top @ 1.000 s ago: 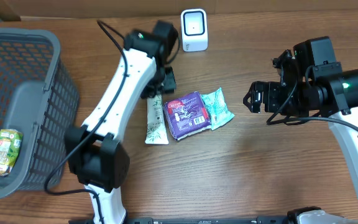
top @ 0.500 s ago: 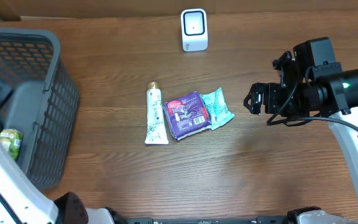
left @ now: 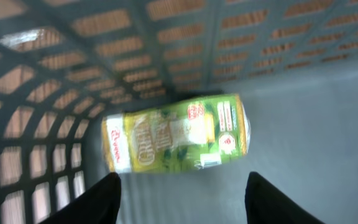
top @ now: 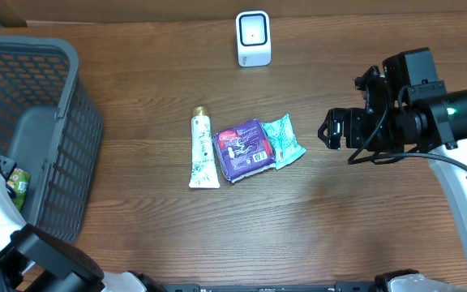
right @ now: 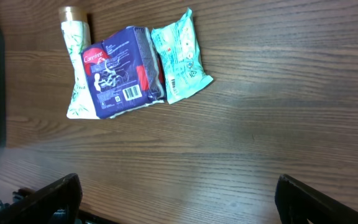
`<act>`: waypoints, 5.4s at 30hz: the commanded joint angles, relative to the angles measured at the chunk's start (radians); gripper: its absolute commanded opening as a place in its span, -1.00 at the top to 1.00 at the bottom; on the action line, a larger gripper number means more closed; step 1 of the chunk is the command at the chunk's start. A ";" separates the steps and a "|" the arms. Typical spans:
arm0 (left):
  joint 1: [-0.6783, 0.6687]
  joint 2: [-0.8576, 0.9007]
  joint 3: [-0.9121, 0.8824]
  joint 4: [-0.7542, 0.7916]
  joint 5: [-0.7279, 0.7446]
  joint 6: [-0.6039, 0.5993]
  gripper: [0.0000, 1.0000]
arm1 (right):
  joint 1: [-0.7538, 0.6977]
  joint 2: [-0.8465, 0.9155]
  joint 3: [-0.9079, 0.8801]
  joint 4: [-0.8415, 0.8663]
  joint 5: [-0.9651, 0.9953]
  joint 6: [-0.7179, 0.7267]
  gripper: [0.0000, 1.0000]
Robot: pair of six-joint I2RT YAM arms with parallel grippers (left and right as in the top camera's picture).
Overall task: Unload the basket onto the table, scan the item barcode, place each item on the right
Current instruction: 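Reach into basket and grasp the green drink pouch with left gripper, then place the green pouch left of the white tube and release, then lower right gripper onto the green wet-wipe pack and grasp it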
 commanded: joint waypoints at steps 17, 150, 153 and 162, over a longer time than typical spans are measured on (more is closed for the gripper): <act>0.004 0.204 -0.105 0.293 0.017 0.856 -0.11 | 0.003 -0.005 0.021 -0.016 0.010 -0.008 -1.00; -0.946 -0.122 0.637 -0.460 0.320 0.146 -0.99 | -0.022 0.633 -0.090 0.355 0.014 0.013 0.92; -0.946 -0.122 0.637 -0.460 0.320 0.145 -0.99 | -0.045 0.590 -0.090 0.306 0.137 0.209 0.92; -0.946 -0.122 0.637 -0.460 0.320 0.145 -0.99 | -0.039 0.504 -0.090 0.150 0.222 0.365 0.53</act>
